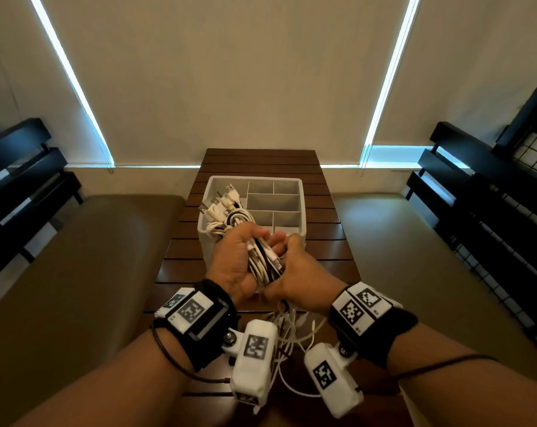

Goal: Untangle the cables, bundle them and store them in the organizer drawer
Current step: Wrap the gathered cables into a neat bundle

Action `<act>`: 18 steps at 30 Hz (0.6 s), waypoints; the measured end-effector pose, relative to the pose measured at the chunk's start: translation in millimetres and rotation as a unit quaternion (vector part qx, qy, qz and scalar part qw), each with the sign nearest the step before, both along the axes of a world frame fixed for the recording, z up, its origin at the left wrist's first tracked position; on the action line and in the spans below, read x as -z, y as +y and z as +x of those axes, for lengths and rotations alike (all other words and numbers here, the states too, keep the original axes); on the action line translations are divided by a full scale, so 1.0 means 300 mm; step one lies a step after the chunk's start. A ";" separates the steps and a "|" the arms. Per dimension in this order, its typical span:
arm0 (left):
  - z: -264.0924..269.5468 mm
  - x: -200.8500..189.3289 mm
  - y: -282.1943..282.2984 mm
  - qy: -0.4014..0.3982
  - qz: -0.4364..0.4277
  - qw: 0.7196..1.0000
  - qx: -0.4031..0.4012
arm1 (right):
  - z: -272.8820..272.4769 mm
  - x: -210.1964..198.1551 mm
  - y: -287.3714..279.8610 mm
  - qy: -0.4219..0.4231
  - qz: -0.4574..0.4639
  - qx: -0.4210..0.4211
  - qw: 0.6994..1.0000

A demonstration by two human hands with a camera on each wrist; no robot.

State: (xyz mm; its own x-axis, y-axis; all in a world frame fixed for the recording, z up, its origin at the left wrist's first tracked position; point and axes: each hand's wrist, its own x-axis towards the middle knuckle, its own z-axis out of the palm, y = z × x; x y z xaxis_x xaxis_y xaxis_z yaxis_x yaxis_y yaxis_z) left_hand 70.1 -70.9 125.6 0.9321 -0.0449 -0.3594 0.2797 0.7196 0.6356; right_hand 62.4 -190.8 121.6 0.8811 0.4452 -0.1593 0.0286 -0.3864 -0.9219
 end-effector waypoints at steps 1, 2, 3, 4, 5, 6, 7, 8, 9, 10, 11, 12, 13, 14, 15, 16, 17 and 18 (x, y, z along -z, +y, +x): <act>0.004 0.002 0.007 0.000 0.002 1.000 -0.012 | 0.000 -0.003 -0.003 0.012 -0.002 -0.010 1.000; 0.007 0.002 0.019 0.000 0.003 1.000 -0.025 | -0.003 -0.007 -0.006 0.017 -0.012 -0.030 0.999; 0.007 0.002 0.030 -0.003 -0.005 0.999 -0.037 | -0.001 -0.006 -0.011 0.011 -0.036 -0.053 0.998; 0.005 0.004 0.041 -0.009 -0.012 0.999 -0.043 | 0.001 -0.006 -0.015 0.001 -0.069 -0.075 0.995; 0.004 0.008 0.050 -0.020 -0.019 0.999 -0.043 | 0.004 -0.004 -0.019 -0.007 -0.103 -0.094 0.990; 0.004 0.008 0.056 -0.031 -0.019 0.999 -0.035 | 0.005 -0.004 -0.021 -0.012 -0.128 -0.113 0.985; 0.001 0.008 0.059 -0.046 -0.015 0.999 -0.020 | 0.011 0.001 -0.023 -0.019 -0.147 -0.130 0.980; -0.002 0.010 0.063 -0.061 -0.010 0.998 0.000 | 0.016 0.005 -0.025 -0.032 -0.170 -0.143 0.974; -0.006 0.009 0.066 -0.073 -0.006 0.997 0.021 | 0.021 0.006 -0.026 -0.046 -0.193 -0.154 0.968; -0.010 0.004 0.067 -0.086 -0.004 0.995 0.043 | 0.024 0.005 -0.028 -0.059 -0.213 -0.163 0.962; -0.014 0.000 0.070 -0.097 -0.003 0.994 0.060 | 0.030 0.007 -0.031 -0.070 -0.227 -0.167 0.957; -0.014 -0.004 0.073 -0.105 -0.002 0.992 0.067 | 0.033 0.006 -0.034 -0.081 -0.233 -0.167 0.955; -0.013 -0.009 0.075 -0.106 0.000 0.992 0.067 | 0.037 0.011 -0.040 -0.090 -0.232 -0.164 0.955; -0.008 -0.014 0.076 -0.102 0.005 0.993 0.058 | 0.039 0.017 -0.046 -0.099 -0.229 -0.157 0.956; -0.001 -0.017 0.079 -0.096 0.011 0.995 0.039 | 0.040 0.027 -0.054 -0.109 -0.222 -0.146 0.958; 0.008 -0.019 0.084 -0.091 0.019 0.996 0.016 | 0.041 0.037 -0.065 -0.114 -0.208 -0.129 0.963; 0.020 -0.020 0.093 -0.086 0.027 0.996 -0.008 | 0.041 0.047 -0.080 -0.109 -0.177 -0.105 0.973; 0.034 -0.018 0.104 -0.080 0.038 0.996 -0.029 | 0.041 0.053 -0.096 -0.092 -0.128 -0.076 0.985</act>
